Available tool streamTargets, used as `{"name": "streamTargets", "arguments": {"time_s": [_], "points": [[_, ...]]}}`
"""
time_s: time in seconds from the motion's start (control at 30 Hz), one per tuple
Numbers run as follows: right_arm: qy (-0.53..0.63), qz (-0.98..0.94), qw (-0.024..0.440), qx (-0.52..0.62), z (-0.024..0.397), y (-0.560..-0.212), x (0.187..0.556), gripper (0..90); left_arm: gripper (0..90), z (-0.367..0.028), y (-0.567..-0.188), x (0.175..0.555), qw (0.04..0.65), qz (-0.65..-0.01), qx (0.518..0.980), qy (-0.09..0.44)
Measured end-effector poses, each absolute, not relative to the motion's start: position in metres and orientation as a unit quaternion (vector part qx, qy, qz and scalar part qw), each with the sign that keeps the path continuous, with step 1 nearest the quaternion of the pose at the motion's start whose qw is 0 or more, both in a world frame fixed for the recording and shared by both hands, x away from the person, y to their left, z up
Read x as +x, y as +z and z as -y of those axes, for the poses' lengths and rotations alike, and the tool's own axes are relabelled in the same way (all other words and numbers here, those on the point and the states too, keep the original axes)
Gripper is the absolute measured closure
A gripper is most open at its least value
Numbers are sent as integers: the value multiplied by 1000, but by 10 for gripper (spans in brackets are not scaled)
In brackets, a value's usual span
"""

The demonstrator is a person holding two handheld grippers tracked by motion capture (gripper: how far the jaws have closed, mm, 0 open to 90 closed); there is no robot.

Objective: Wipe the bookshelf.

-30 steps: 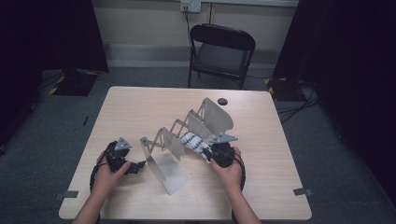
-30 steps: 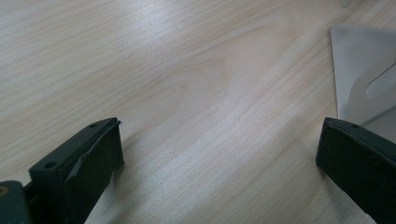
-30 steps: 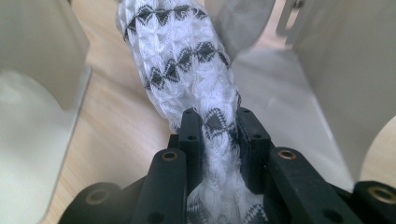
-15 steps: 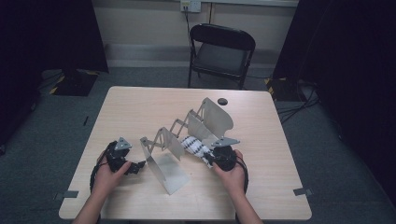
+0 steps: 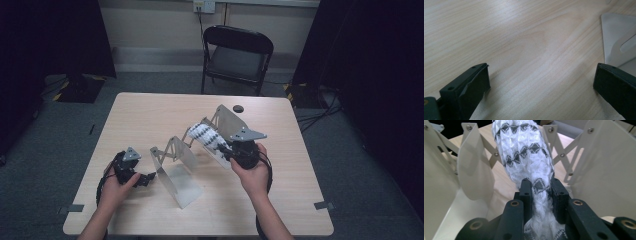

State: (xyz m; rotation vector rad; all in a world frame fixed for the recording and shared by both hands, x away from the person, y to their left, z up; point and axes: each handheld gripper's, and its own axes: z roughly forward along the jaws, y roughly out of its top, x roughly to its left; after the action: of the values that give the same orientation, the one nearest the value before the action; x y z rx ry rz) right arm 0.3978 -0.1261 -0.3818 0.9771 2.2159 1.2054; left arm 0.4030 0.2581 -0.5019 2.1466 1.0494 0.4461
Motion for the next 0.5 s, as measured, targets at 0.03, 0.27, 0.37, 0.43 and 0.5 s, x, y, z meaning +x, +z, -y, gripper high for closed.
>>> {"name": "streamTargets", "arguments": {"time_s": [0.03, 0.27, 0.37, 0.43, 0.5], "points": [[434, -800, 214, 355, 127, -383, 398, 752, 2, -258, -502, 403, 349, -406, 827, 171], [408, -812, 196, 367, 129, -418, 403, 753, 2, -258, -502, 403, 349, -406, 827, 171], [403, -814, 187, 374, 131, -432, 404, 752, 2, -258, -502, 403, 350, -406, 827, 171], [402, -815, 184, 375, 131, -436, 404, 752, 1, -258, -502, 403, 350, -406, 827, 171], [396, -818, 177, 378, 131, -445, 404, 752, 0, -258, -502, 403, 350, -406, 827, 170]]}}
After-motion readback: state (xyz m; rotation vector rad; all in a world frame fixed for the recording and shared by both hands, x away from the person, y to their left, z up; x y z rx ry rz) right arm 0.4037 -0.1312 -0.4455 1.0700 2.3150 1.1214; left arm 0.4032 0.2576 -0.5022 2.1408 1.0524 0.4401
